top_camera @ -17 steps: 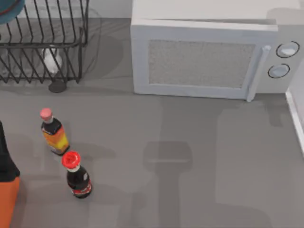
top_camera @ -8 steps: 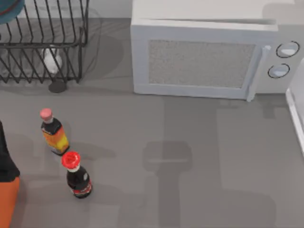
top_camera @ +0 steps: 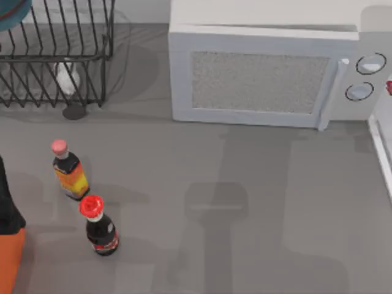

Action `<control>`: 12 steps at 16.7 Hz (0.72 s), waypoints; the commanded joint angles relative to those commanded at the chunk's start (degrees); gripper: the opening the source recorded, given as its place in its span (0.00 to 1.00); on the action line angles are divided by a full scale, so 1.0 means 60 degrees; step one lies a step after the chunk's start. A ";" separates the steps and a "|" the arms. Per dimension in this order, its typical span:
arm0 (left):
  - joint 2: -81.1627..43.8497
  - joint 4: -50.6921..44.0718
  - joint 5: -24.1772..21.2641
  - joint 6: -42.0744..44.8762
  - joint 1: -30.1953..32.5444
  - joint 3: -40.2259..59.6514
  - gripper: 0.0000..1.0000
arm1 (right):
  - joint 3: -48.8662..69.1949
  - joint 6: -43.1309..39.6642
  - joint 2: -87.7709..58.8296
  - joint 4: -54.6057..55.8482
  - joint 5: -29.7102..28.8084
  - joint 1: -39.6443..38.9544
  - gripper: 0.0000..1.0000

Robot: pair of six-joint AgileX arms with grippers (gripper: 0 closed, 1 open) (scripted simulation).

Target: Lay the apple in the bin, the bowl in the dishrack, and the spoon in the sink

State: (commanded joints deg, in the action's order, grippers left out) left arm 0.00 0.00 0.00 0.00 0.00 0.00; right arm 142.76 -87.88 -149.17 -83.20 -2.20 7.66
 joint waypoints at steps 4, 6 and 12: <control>0.0000 0.0000 0.0000 0.0000 0.0000 0.0000 1.00 | -0.1023 -0.0008 0.0251 0.0800 0.0000 0.0012 0.00; 0.0000 0.0000 0.0000 0.0000 0.0000 0.0000 1.00 | -0.1039 -0.0008 0.0257 0.0816 -0.0001 0.0012 0.00; 0.0000 0.0000 0.0000 0.0000 0.0000 0.0000 1.00 | -0.1039 -0.0008 0.0257 0.0816 -0.0001 0.0012 0.30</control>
State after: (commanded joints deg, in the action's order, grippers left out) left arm 0.00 0.00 0.00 0.00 0.00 0.00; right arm 136.52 -87.93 -147.63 -78.31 -2.21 7.74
